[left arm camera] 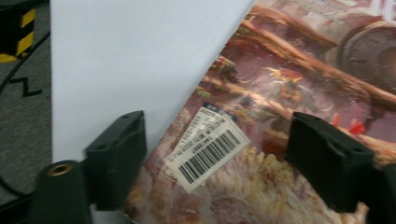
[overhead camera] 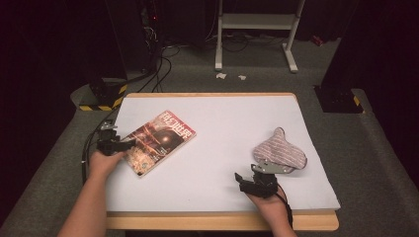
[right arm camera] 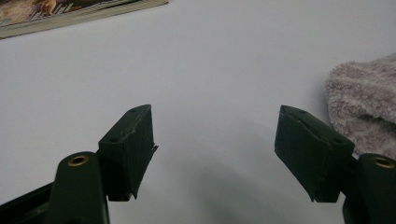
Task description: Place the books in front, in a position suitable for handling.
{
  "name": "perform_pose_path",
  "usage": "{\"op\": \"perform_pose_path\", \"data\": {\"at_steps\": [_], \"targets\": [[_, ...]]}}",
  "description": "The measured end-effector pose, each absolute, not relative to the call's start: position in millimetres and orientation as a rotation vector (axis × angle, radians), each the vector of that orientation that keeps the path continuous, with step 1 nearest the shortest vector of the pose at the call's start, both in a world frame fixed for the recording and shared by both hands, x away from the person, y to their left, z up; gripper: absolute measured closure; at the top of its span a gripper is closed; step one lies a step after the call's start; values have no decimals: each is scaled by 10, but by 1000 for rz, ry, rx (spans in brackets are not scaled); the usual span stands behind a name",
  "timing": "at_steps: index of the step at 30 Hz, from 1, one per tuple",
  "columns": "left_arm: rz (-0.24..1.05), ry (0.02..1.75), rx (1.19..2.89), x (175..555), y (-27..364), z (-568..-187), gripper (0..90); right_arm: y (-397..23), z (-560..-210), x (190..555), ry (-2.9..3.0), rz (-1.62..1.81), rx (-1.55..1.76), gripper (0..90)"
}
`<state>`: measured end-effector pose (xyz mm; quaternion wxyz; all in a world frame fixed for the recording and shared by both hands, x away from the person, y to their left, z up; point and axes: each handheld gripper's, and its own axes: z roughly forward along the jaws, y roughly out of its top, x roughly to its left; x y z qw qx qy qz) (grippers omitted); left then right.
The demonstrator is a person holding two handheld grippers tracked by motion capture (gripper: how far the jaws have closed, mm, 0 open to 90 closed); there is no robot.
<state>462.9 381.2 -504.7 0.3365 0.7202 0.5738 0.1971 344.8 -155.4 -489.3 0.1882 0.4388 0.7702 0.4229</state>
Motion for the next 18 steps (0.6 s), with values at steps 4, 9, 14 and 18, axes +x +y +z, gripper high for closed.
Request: {"op": "perform_pose_path", "data": {"at_steps": [4, 9, 14, 18], "targets": [[507, 1484, 1885, 4561, 3787, -5037, 255, -1547, -4897, 3447, 2169, 1187, 1239, 282], [483, 1457, 1912, 4394, 3686, -5019, 307, -1539, -4891, 3442, 2167, 1192, 1239, 284], [488, 1445, 1910, 4174, 3487, -5021, 317, -1528, -4882, 3443, 2169, 1200, 1236, 287], [497, 1433, 1908, 3989, 3336, -5027, 318, -1531, -4874, 3445, 2169, 1209, 1235, 289]]}}
